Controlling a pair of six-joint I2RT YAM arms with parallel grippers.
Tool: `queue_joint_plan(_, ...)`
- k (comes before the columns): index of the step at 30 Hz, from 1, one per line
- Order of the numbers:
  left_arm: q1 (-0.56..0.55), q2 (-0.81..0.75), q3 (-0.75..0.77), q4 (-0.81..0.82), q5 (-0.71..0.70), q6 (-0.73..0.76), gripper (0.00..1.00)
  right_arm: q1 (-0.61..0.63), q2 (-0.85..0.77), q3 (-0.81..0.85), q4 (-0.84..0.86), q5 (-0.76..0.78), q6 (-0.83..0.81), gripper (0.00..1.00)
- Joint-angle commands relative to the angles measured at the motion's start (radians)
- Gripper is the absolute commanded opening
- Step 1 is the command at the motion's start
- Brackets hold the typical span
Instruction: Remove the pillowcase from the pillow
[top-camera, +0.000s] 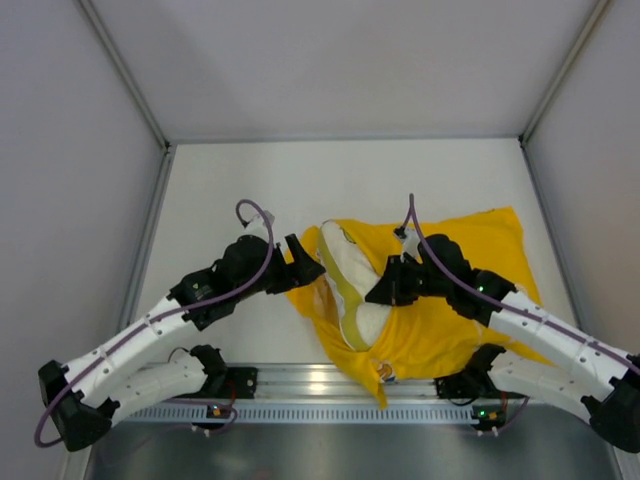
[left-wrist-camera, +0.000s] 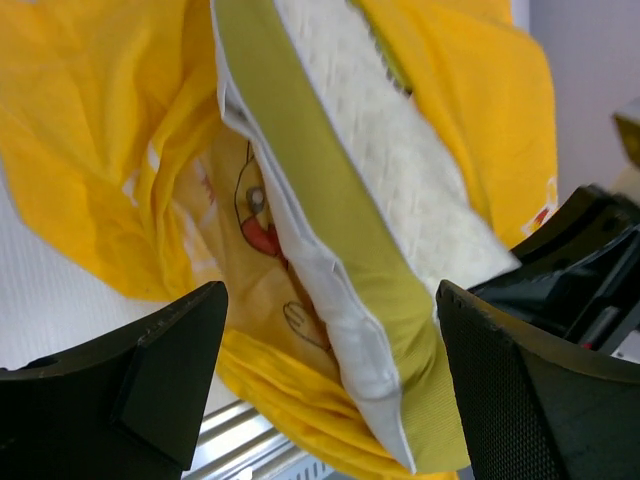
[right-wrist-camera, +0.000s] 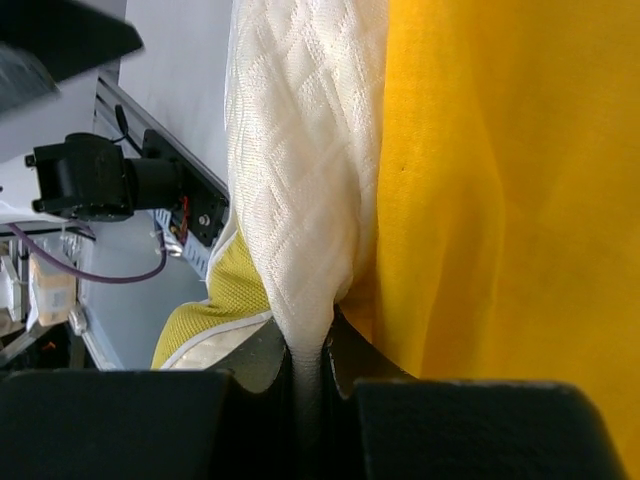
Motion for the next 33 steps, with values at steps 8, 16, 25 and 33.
queue_joint_plan(8, -0.145, -0.069, -0.079, 0.038, 0.038, -0.078, 0.88, 0.010, 0.152, 0.065, 0.188, 0.172, 0.146, 0.00)
queue_joint_plan(16, -0.275, 0.012, -0.061, 0.038, -0.059, -0.083, 0.88, 0.009, 0.282, 0.123, 0.288, 0.245, 0.227, 0.00)
queue_joint_plan(25, -0.307, 0.067, -0.076, 0.037, -0.128, -0.057, 0.88, 0.009, 0.316, 0.169, 0.300, 0.179, 0.244, 0.00)
queue_joint_plan(33, -0.309, 0.104, -0.082, 0.044, -0.162, -0.040, 0.85, 0.009, 0.262, 0.131, 0.322, 0.134, 0.264, 0.00)
